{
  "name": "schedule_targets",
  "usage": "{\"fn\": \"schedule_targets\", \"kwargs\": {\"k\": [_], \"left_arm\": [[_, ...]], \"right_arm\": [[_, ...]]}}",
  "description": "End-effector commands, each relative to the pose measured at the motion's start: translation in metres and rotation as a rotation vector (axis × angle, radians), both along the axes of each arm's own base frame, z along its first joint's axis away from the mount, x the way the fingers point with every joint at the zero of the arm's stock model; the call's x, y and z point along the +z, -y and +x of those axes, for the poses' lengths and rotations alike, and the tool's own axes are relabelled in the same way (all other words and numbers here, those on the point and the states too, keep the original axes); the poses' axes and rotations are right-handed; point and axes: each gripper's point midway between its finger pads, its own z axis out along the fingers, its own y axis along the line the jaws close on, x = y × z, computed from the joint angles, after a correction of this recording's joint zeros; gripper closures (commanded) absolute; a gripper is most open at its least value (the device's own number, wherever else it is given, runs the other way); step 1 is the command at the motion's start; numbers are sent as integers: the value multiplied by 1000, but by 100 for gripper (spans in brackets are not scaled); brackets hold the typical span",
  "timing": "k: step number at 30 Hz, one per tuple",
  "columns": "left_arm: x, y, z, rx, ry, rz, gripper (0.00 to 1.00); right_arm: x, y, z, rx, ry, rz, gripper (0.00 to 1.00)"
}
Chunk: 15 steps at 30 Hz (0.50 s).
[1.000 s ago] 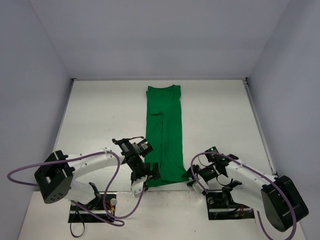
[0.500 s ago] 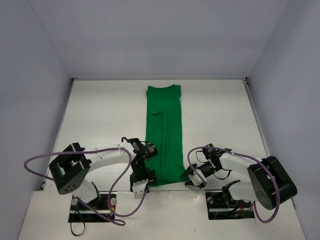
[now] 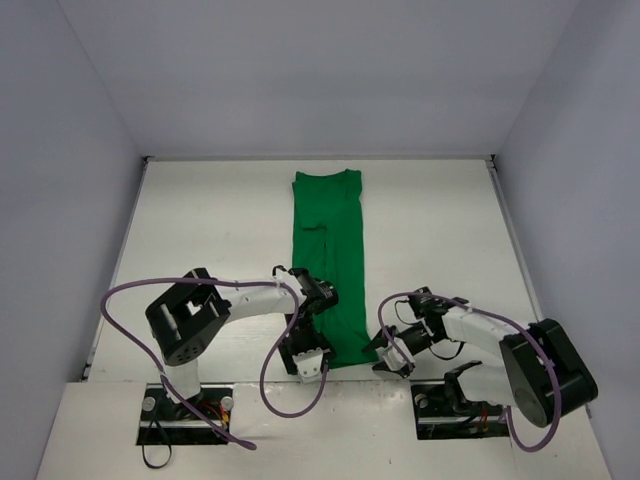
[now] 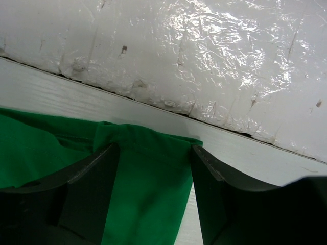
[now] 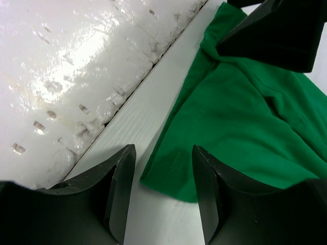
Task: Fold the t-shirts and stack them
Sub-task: Grab the bottom of the folded rectangular tshirt with both arms
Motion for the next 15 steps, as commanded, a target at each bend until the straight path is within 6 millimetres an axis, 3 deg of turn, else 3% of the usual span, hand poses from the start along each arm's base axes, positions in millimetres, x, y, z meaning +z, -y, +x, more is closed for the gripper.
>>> {"fn": "schedule_targets", "kwargs": {"k": [1, 7, 15], "left_arm": [[18, -8, -6, -68, 14, -8, 45], [20, -15, 4, -145, 105, -31, 33], [60, -6, 5, -66, 193, -207, 30]], "right_arm": [[-28, 27, 12, 371, 644, -60, 53], [-16, 27, 26, 341, 742, -83, 54], [-13, 34, 32, 291, 829, -94, 55]]}}
